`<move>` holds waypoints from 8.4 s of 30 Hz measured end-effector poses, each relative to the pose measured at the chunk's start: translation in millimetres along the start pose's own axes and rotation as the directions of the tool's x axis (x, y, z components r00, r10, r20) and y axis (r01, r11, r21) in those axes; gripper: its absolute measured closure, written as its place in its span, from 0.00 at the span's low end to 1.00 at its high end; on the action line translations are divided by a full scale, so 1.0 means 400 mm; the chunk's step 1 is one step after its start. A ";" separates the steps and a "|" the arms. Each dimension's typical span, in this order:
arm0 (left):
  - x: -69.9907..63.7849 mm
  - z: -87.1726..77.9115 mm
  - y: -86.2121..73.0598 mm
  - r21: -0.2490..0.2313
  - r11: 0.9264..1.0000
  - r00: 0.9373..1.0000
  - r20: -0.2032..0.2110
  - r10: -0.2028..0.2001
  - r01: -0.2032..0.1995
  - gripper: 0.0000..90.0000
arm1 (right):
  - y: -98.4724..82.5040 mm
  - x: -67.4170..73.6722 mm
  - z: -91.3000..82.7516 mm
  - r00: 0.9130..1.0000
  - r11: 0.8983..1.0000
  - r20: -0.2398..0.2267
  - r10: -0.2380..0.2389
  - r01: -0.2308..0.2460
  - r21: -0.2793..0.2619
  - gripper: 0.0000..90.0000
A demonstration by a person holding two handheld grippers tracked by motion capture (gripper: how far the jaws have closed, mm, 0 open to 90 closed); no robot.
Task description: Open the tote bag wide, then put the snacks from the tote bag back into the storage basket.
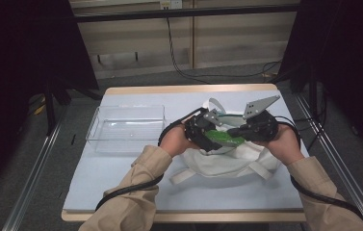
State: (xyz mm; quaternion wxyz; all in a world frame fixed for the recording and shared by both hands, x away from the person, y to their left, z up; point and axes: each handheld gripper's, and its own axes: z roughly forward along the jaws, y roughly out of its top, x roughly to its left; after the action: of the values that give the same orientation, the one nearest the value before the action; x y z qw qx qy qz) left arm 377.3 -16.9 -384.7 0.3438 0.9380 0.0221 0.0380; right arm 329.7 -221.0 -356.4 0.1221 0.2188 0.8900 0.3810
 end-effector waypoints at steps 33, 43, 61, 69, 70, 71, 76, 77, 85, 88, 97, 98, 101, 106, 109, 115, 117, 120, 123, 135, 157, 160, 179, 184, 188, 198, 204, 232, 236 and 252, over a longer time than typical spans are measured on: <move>0.003 0.000 -0.003 0.053 0.997 0.997 -0.044 0.062 -0.059 0.72 | -0.002 0.004 0.006 1.000 0.999 0.007 0.029 -0.029 -0.044 0.92; 0.015 -0.027 -0.019 0.058 0.998 0.997 -0.064 0.041 -0.037 0.74 | -0.024 -0.006 -0.013 0.996 0.995 0.044 0.081 -0.078 -0.062 0.68; 0.028 -0.049 -0.027 0.068 0.998 0.997 -0.077 0.011 -0.006 0.78 | -0.087 -0.003 0.012 0.983 0.983 0.049 0.177 -0.175 -0.050 0.32; 0.035 -0.056 -0.029 0.068 0.997 0.997 -0.079 -0.018 0.024 0.79 | -0.117 0.010 0.041 0.979 0.979 0.031 0.202 -0.201 -0.036 0.21; 0.036 -0.056 -0.030 0.069 0.997 0.997 -0.080 -0.021 0.026 0.79 | -0.121 0.011 0.044 0.978 0.978 0.027 0.208 -0.207 -0.034 0.20; 0.038 -0.058 -0.029 0.075 0.997 0.997 -0.077 -0.019 0.025 0.79 | -0.124 0.011 0.049 0.977 0.977 0.024 0.211 -0.210 -0.033 0.18; 0.042 -0.060 -0.032 0.071 0.997 0.997 -0.075 -0.033 0.039 0.79 | -0.137 0.015 0.067 0.971 0.972 0.040 0.237 -0.236 -0.013 0.13; 0.042 -0.061 -0.032 0.070 0.997 0.997 -0.076 -0.031 0.036 0.80 | -0.139 0.015 0.070 0.969 0.970 0.038 0.243 -0.243 -0.018 0.12; 0.054 -0.070 -0.034 0.054 0.997 0.997 -0.063 -0.052 0.055 0.80 | -0.146 0.019 0.080 0.967 0.968 0.049 0.249 -0.248 -0.025 0.10; 0.058 -0.074 -0.029 0.043 0.997 0.996 -0.059 -0.065 0.067 0.81 | -0.150 0.018 0.079 0.965 0.966 0.046 0.259 -0.258 -0.032 0.09; 0.068 -0.111 0.000 -0.015 0.994 0.993 -0.031 -0.112 0.111 0.83 | -0.157 0.012 0.076 0.964 0.965 0.034 0.263 -0.262 -0.024 0.08; 0.068 -0.113 0.002 -0.005 0.994 0.993 -0.031 -0.111 0.111 0.83 | -0.158 0.011 0.074 0.965 0.965 0.032 0.260 -0.259 -0.029 0.08; 0.070 -0.121 0.009 0.009 0.992 0.992 -0.029 -0.125 0.126 0.83 | -0.157 0.011 0.062 0.963 0.963 0.030 0.267 -0.266 -0.040 0.08; 0.070 -0.139 0.018 0.026 0.991 0.991 -0.035 -0.130 0.131 0.83 | -0.163 0.011 0.054 0.962 0.961 0.020 0.273 -0.272 -0.042 0.07; 0.072 -0.150 0.023 0.034 0.990 0.990 -0.028 -0.139 0.140 0.83 | -0.171 0.009 0.059 0.961 0.961 0.022 0.275 -0.274 -0.032 0.08; 0.078 -0.170 0.034 0.055 0.986 0.987 -0.024 -0.156 0.157 0.84 | -0.172 0.015 0.065 0.965 0.965 0.021 0.262 -0.262 -0.021 0.08; 0.078 -0.178 0.041 0.058 0.987 0.989 -0.026 -0.149 0.150 0.84 | -0.173 0.016 0.063 0.964 0.965 0.024 0.263 -0.263 -0.018 0.08; 0.080 -0.187 0.051 0.067 0.987 0.989 -0.029 -0.145 0.147 0.84 | -0.178 0.014 0.059 0.963 0.963 0.015 0.270 -0.270 -0.014 0.07; 0.081 -0.190 0.058 0.077 0.986 0.989 -0.027 -0.147 0.149 0.84 | -0.178 0.010 0.056 0.961 0.962 0.027 0.275 -0.274 -0.015 0.07; 0.087 -0.226 0.078 0.090 0.984 0.988 -0.022 -0.151 0.152 0.84 | -0.166 0.015 0.058 0.971 0.971 0.025 0.237 -0.237 -0.015 0.05; 0.110 -0.303 0.070 0.143 0.979 0.989 0.011 -0.146 0.143 0.84 | -0.157 0.010 0.062 0.972 0.973 0.023 0.232 -0.232 -0.020 0.04; 0.112 -0.309 0.069 0.150 0.980 0.990 0.016 -0.137 0.133 0.84 | -0.158 0.009 0.059 0.972 0.972 0.026 0.235 -0.235 -0.019 0.04; 0.118 -0.365 0.034 0.145 0.975 0.985 0.022 -0.172 0.167 0.84 | -0.152 0.010 0.063 0.975 0.975 -0.003 0.221 -0.221 -0.031 0.04; 0.132 -0.392 0.032 0.147 0.975 0.985 0.024 -0.170 0.164 0.84 | -0.150 0.005 0.056 0.974 0.973 0.003 0.228 -0.228 -0.037 0.05; 0.138 -0.409 0.029 0.149 0.974 0.984 0.024 -0.175 0.169 0.84 | -0.147 0.004 0.054 0.975 0.974 0.003 0.224 -0.224 -0.039 0.05; 0.146 -0.421 0.012 0.162 0.969 0.981 0.025 -0.191 0.185 0.84 | -0.160 -0.001 0.051 0.974 0.973 0.009 0.228 -0.227 -0.033 0.05; 0.159 -0.424 0.002 0.167 0.969 0.981 0.030 -0.189 0.182 0.84 | -0.155 -0.003 0.050 0.973 0.972 0.010 0.232 -0.232 -0.035 0.05; 0.210 -0.511 -0.052 0.199 0.965 0.984 0.013 -0.178 0.172 0.84 | -0.153 -0.001 0.060 0.975 0.975 0.010 0.220 -0.220 -0.021 0.05; 0.216 -0.519 -0.070 0.206 0.965 0.986 0.013 -0.169 0.163 0.83 | -0.150 0.003 0.063 0.976 0.976 0.003 0.219 -0.219 -0.019 0.05; 0.235 -0.538 -0.098 0.225 0.965 0.991 -0.005 -0.137 0.134 0.83 | -0.148 0.007 0.071 0.978 0.977 -0.007 0.210 -0.211 -0.013 0.05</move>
State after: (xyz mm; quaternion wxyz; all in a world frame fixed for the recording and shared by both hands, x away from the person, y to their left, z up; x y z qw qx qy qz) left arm 451.8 157.7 -241.1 0.2373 0.9674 0.0886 0.0066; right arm 320.8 -238.0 -419.1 0.0803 0.3099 0.8594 0.3986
